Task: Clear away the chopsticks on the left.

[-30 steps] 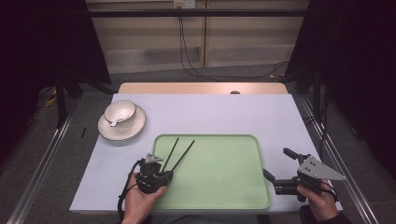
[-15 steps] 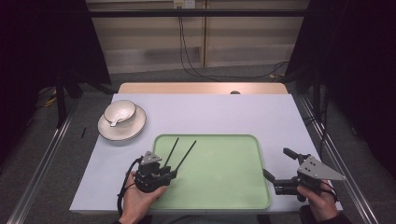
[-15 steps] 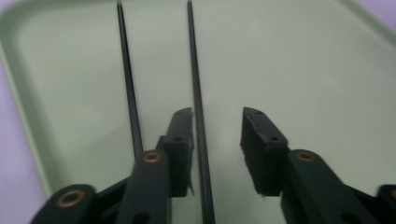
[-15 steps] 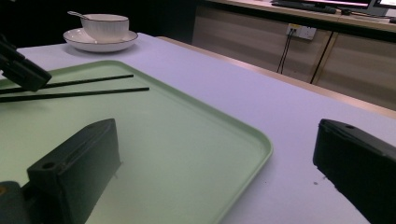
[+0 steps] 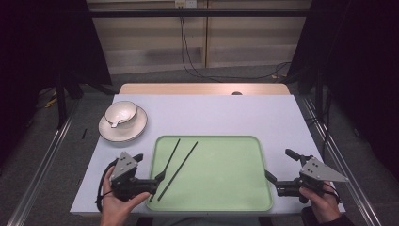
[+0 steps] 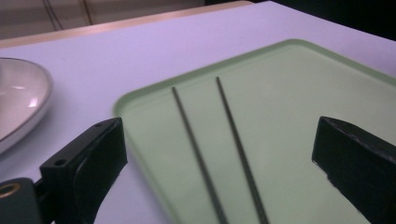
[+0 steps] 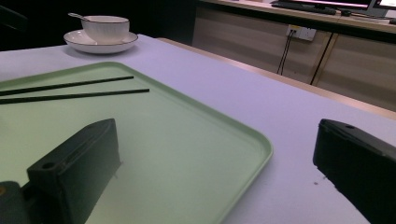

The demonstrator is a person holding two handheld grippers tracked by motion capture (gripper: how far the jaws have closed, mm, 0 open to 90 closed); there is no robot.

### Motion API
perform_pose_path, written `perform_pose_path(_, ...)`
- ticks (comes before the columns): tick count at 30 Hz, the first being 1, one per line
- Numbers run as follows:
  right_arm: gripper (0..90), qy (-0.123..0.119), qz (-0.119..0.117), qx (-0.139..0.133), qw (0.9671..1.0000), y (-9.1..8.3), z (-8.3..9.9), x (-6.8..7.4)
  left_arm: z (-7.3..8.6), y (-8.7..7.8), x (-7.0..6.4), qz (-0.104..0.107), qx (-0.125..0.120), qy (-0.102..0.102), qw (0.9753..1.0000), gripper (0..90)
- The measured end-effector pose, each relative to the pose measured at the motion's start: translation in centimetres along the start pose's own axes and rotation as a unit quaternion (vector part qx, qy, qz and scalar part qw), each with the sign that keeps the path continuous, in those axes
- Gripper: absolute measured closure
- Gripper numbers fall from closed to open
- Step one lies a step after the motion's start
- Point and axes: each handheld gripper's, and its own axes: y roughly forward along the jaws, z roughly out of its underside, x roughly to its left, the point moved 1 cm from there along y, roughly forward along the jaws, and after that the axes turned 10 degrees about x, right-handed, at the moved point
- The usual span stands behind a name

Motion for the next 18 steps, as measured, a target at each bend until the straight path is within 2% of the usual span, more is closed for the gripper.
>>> perform_pose_path(2, 0.0, 0.000, 0.003, 0.000, 1.0000, 0.0, 0.0, 0.0, 0.9, -0.8, 0.5, 0.006, -0.013, 0.010, 0.9998, 3.1)
perform_pose_path(3, 0.0, 0.002, 0.003, -0.002, 1.0000, 0.1, 0.0, 0.0, 1.3, -1.5, 0.7, 0.015, -0.023, 0.010, 0.9996, 2.9)
perform_pose_path(4, 0.0, 0.002, 0.005, -0.001, 1.0000, 0.0, 0.0, 0.0, 1.5, -1.8, 0.8, 0.018, -0.027, 0.005, 0.9994, 2.4)
perform_pose_path(5, 0.0, 0.002, 0.004, -0.001, 1.0000, 0.0, 0.0, 0.0, 1.7, -2.2, 1.1, 0.017, -0.032, -0.011, 0.9993, 2.2)
perform_pose_path(6, 0.0, 0.001, 0.003, -0.001, 1.0000, 0.0, 0.0, 0.0, 1.9, -2.6, 1.2, 0.004, -0.045, -0.020, 0.9988, 2.1)
perform_pose_path(8, 0.0, 0.002, 0.003, 0.000, 1.0000, 0.0, 0.0, -0.1, 2.4, -3.0, 1.5, 0.002, -0.062, -0.027, 0.9977, 1.8)
perform_pose_path(9, 0.0, 0.000, 0.005, 0.000, 1.0000, 0.0, 0.0, -0.1, 2.7, -3.2, 1.7, -0.009, -0.073, -0.033, 0.9968, 1.8)
perform_pose_path(10, 0.0, 0.002, 0.008, 0.002, 1.0000, 0.0, 0.1, -0.1, 2.8, -3.2, 1.8, -0.009, -0.079, -0.044, 0.9959, 1.5)
perform_pose_path(12, 0.1, 0.002, 0.008, 0.002, 1.0000, 0.0, 0.1, -0.1, 3.1, -3.3, 2.1, 0.007, -0.079, -0.050, 0.9957, 1.5)
perform_pose_path(14, 0.1, 0.005, 0.010, 0.000, 0.9999, 0.0, 0.1, -0.2, 3.0, -3.3, 2.3, 0.018, -0.079, -0.043, 0.9958, 1.5)
perform_pose_path(16, 0.1, 0.005, 0.010, 0.001, 0.9999, 0.1, 0.1, -0.2, 2.8, -3.3, 2.5, 0.006, -0.078, -0.034, 0.9963, 1.6)
perform_pose_path(17, 0.1, 0.005, 0.009, 0.002, 0.9999, 0.1, 0.1, -0.3, 2.8, -3.3, 2.7, 0.009, -0.074, -0.033, 0.9966, 1.5)
perform_pose_path(18, 0.1, 0.007, 0.009, 0.006, 0.9999, 0.1, 0.1, -0.3, 2.9, -3.3, 2.8, 0.014, -0.076, -0.041, 0.9961, 1.5)
